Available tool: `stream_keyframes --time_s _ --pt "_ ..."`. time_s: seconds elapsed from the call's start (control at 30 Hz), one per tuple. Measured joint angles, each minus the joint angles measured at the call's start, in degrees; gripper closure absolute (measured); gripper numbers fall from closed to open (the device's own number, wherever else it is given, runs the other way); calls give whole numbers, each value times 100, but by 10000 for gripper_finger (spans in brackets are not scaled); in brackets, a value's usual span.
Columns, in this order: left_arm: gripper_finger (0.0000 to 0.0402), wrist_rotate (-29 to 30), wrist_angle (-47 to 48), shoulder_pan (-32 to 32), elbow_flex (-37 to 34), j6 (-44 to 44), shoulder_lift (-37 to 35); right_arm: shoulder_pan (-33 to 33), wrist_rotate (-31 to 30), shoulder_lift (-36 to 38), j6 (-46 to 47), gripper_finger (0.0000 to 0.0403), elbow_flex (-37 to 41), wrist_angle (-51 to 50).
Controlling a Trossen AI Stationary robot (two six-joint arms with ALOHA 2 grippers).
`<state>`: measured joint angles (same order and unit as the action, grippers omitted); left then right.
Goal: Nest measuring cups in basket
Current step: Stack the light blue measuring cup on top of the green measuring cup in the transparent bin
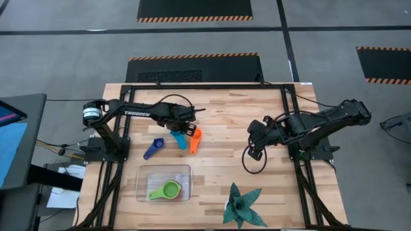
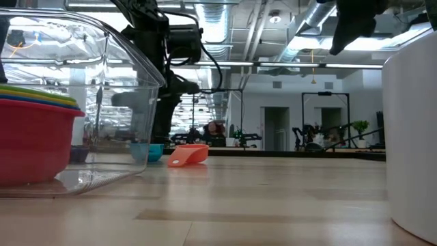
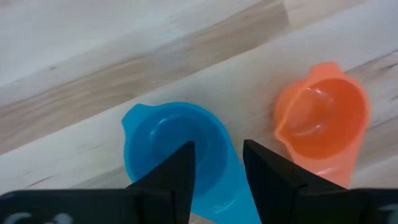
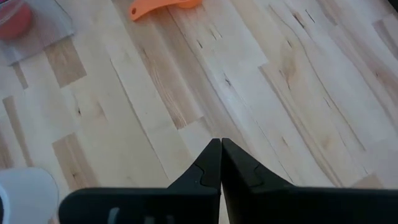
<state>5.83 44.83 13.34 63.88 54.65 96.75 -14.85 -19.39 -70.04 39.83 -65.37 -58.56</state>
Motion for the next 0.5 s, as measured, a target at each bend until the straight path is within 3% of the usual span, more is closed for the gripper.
stream_keyframes --time_s 0.5 --pt "278 212 -16 -184 -4 220 110 74 -5 0 -138 379 1 -13"
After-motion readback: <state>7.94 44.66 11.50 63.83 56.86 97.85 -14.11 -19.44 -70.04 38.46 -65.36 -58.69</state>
